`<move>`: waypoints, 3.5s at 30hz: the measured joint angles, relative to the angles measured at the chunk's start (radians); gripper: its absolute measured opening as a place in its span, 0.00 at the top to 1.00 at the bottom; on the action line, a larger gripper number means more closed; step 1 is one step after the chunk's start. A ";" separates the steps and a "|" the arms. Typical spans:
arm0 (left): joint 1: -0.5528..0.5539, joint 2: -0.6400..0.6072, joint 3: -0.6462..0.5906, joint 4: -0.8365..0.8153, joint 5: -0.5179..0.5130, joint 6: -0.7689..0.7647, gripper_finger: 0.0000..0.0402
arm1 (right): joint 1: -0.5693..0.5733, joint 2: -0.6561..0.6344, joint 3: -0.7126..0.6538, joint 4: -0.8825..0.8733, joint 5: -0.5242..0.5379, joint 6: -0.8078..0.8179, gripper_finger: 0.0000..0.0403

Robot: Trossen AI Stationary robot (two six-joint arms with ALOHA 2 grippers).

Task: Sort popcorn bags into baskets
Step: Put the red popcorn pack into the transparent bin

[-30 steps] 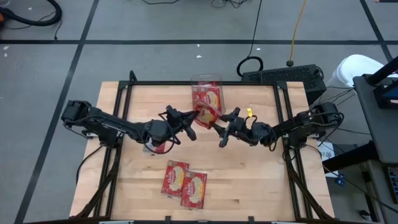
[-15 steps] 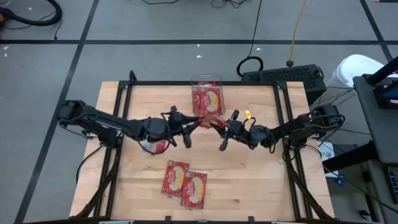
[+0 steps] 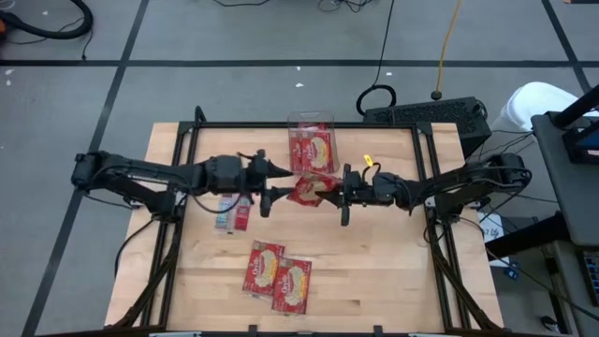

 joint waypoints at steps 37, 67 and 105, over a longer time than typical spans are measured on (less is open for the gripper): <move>0.240 0.153 -0.001 0.203 0.131 -0.130 0.95 | -0.170 -0.229 0.000 -0.387 0.225 -0.140 0.63; 0.437 0.495 -0.001 0.490 0.181 -0.437 0.83 | 0.138 -0.298 -0.256 -0.117 0.463 0.031 0.57; 0.275 0.116 0.000 -0.217 -0.145 -0.191 0.57 | 0.223 -0.298 -0.256 -0.163 0.463 0.107 0.57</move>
